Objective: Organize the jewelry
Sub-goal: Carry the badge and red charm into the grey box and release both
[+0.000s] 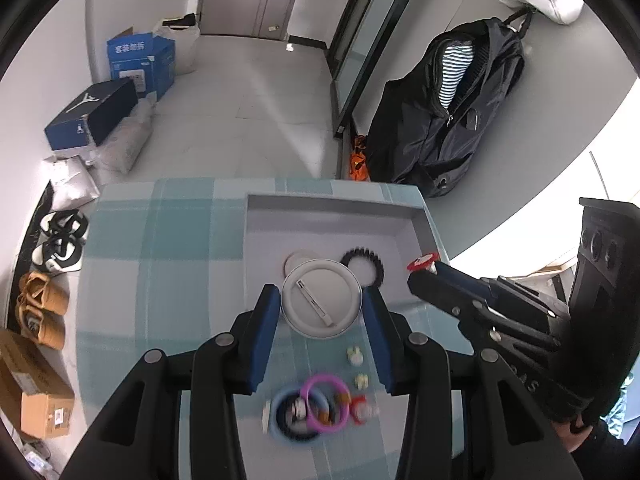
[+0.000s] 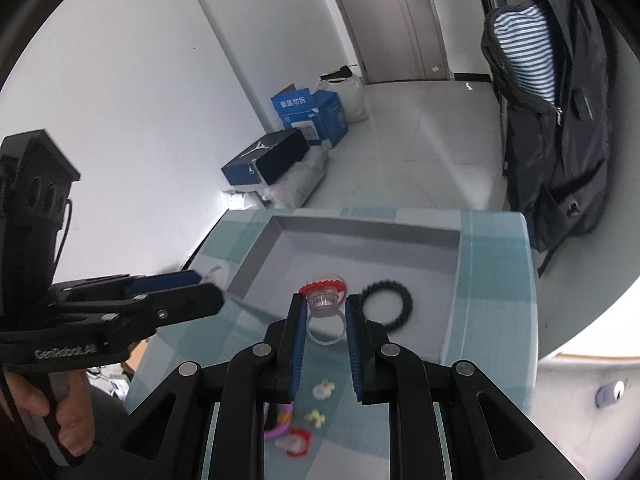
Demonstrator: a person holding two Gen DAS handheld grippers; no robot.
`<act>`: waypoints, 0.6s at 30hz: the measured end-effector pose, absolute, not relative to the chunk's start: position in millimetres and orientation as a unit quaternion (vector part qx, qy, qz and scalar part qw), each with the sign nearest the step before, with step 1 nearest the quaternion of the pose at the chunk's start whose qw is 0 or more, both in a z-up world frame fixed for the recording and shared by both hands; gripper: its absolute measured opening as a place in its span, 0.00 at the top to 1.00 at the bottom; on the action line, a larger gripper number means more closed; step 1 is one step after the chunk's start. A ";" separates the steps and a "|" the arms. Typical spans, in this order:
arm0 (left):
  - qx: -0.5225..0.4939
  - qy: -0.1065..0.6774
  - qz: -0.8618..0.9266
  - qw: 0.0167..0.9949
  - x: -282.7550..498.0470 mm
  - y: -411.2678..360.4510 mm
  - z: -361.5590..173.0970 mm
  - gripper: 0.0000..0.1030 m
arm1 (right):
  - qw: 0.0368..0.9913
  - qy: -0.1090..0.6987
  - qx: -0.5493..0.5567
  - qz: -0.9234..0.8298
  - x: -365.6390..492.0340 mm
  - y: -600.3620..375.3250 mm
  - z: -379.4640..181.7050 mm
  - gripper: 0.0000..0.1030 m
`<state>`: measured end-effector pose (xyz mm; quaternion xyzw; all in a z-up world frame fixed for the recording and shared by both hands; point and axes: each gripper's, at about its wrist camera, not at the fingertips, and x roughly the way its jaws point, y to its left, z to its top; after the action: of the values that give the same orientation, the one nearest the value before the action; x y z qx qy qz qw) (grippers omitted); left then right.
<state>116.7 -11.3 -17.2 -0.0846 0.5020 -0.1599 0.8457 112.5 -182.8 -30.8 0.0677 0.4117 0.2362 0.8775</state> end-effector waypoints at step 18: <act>-0.109 0.547 -0.186 0.809 174.1 -20.3 -55.5 0.64 | 0.859 0.449 0.094 0.229 164.9 -189.6 -55.7 0.82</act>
<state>174.1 -20.3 -55.5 -0.1090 0.5471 -0.1857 0.8089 164.9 -189.6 -55.7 0.0940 0.4488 0.2294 0.8585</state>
